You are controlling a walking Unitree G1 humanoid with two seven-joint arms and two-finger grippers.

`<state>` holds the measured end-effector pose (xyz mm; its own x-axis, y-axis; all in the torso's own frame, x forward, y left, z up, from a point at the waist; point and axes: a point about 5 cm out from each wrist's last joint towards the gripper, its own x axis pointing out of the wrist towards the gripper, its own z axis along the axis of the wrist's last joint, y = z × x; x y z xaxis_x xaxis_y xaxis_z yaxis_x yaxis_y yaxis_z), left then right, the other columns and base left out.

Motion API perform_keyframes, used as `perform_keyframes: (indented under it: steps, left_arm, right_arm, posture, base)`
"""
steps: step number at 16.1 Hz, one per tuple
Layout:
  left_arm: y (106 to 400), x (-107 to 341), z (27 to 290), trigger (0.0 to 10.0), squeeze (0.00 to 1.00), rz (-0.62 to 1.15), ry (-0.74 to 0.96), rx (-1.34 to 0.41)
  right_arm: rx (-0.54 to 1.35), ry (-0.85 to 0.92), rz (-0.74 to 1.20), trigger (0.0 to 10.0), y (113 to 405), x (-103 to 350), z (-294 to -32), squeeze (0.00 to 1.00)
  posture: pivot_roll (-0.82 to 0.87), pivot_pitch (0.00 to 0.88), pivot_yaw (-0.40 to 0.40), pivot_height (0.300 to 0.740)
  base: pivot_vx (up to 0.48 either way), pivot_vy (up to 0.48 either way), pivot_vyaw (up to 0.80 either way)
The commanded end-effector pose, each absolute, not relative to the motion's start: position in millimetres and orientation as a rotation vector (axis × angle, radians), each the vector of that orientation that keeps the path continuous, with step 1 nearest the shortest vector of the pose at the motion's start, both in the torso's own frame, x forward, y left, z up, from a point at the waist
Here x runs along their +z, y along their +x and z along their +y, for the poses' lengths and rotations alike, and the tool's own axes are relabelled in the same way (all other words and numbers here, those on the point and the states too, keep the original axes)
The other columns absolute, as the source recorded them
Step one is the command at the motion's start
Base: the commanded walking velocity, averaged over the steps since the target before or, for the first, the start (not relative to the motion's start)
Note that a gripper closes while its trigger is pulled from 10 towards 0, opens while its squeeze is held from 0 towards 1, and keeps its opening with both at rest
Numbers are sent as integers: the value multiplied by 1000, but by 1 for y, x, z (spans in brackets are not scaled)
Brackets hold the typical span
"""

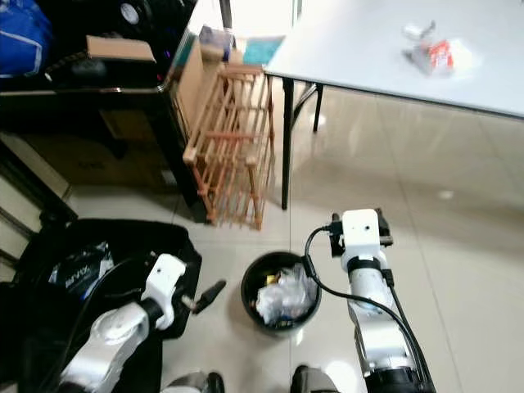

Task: Picking trash to rubbish bin

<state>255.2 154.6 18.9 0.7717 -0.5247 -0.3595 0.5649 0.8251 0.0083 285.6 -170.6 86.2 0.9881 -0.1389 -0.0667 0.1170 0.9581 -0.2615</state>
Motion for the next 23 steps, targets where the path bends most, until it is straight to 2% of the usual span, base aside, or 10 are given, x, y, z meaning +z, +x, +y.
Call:
perform_keyframes:
  steps: [1,5,6,7,8,9,10,11,17,23]
  left_arm:
    - [264,26,154,10000,0,318,120,-560]
    - [277,50,148,10000,0,221,85,-476]
    - [282,61,142,10000,0,164,72,-442]
    - [284,66,139,10000,0,145,61,-426]
    - [286,69,138,10000,0,131,58,-412]
    - [289,77,134,10000,0,99,52,-378]
    - [290,79,133,10000,0,92,59,-373]
    - [290,82,130,10000,0,77,55,-371]
    - [294,90,124,10000,0,56,23,-345]
    - [294,87,121,10000,0,75,21,-351]
  right_arm:
    - [-133,-254,73,10000,284,93,-168,0]
    - [-118,-233,39,10000,277,107,-163,12]
    - [-119,-232,44,10000,272,108,-163,63]
    - [-120,-232,50,10000,270,107,-163,196]
    - [-121,-229,55,10000,268,107,-163,769]
    - [-122,-240,67,10000,265,107,-164,1000]
    - [-125,-249,74,10000,264,107,-164,1000]
    - [-123,-247,75,10000,264,107,-165,725]
    - [-103,-250,74,10000,265,112,-164,729]
    - [-102,-250,82,10000,266,114,-164,729]
  posture:
    - [12,70,30,740]
    - [5,66,30,740]
    - [1,67,30,740]
    - [1,67,29,740]
    - [-3,69,27,740]
    - [-7,72,24,740]
    - [-7,72,24,740]
    - [-10,73,22,740]
    - [-23,69,17,740]
    - [-32,64,20,740]
  base:
    - [0,0,0]
    - [0,0,0]
    - [0,0,0]
    - [0,0,0]
    - [0,0,0]
    - [0,0,0]
    - [0,0,0]
    - [0,0,0]
    - [0,0,0]
    - [0,-381,0]
